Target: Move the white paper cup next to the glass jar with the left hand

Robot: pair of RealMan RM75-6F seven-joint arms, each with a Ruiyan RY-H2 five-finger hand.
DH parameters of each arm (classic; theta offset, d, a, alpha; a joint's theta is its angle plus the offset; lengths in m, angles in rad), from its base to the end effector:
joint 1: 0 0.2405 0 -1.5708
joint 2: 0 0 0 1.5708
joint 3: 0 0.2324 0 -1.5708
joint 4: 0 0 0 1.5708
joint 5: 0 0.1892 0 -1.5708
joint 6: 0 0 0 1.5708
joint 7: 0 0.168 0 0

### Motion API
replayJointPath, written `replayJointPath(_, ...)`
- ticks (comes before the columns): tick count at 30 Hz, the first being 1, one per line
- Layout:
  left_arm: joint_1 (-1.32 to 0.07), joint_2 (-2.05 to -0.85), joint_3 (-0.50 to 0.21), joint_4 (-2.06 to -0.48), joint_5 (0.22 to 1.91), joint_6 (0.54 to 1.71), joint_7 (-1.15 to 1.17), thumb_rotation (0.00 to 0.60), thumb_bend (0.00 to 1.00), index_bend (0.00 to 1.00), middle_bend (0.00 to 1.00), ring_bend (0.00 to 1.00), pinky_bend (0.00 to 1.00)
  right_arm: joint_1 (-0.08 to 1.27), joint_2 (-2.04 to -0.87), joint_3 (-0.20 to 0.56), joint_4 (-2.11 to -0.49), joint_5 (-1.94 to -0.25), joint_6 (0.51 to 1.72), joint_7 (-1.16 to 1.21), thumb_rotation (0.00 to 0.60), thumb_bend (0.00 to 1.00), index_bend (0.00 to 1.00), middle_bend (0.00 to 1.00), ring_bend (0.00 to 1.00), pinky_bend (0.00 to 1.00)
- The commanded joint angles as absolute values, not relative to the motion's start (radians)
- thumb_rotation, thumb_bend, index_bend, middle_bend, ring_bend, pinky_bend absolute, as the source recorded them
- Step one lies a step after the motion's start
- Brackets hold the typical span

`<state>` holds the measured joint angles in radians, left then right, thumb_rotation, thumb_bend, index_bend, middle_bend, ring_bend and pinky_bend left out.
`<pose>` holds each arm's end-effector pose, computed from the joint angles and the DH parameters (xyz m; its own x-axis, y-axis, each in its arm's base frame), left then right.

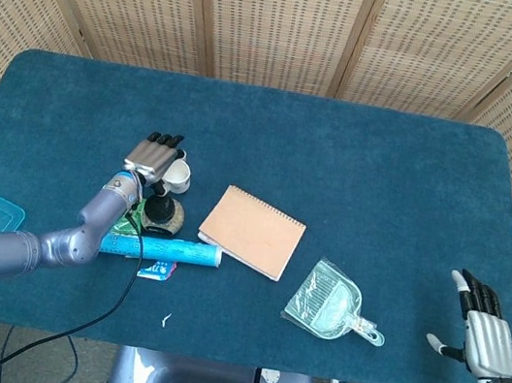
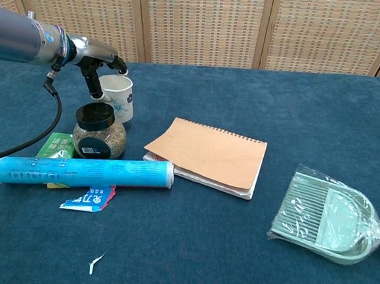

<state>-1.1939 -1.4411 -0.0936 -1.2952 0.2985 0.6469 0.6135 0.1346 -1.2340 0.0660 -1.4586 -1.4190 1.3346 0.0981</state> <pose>-0.1120 0.4357 0.0156 0.5561 0.4509 0.6982 0.8259 -0.2063 -0.5247 -0.3104 -0.2195 0.1327 0.3225 -0.1082 0.9404 -0.9432 0.0476 0.3289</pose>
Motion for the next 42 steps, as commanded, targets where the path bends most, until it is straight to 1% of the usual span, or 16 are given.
replayJointPath(1, -1.199, -1.442, -0.086, -1.298, 0.29, 0.646, 0.616, 0.6, 0.32, 0.27, 0.0, 0.0, 0.0, 0.133, -1.235, 0.066, -1.458, -1.42, 1.337, 0.099, 0.6, 0.0, 0.0, 0.0, 0.0, 0.0)
replayJointPath(10, -1.193, -1.419, -0.061, -1.335, 0.289, 0.671, 0.599, 0.6, 0.32, 0.25, 0.0, 0.0, 0.0, 0.13, -1.236, 0.059, -1.464, -1.435, 1.349, 0.092, 0.6, 0.0, 0.0, 0.0, 0.0, 0.0)
replayJointPath(21, -1.163, -1.368, -0.068, -1.382, 0.344, 0.699, 0.542, 0.6, 0.32, 0.25, 0.0, 0.0, 0.0, 0.125, -1.239, 0.05, -1.476, -1.455, 1.365, 0.071, 0.6, 0.0, 0.0, 0.0, 0.0, 0.0)
replayJointPath(35, -1.156, -1.373, -0.07, -1.346, 0.371, 0.682, 0.506, 0.6, 0.32, 0.24, 0.0, 0.0, 0.0, 0.128, -1.247, 0.053, -1.468, -1.445, 1.356, 0.061, 0.6, 0.0, 0.0, 0.0, 0.0, 0.0)
replayJointPath(42, -1.163, -1.366, -0.054, -1.351, 0.365, 0.668, 0.513, 0.6, 0.32, 0.23, 0.0, 0.0, 0.0, 0.129, -1.249, 0.055, -1.464, -1.441, 1.355, 0.058, 0.6, 0.0, 0.0, 0.0, 0.0, 0.0)
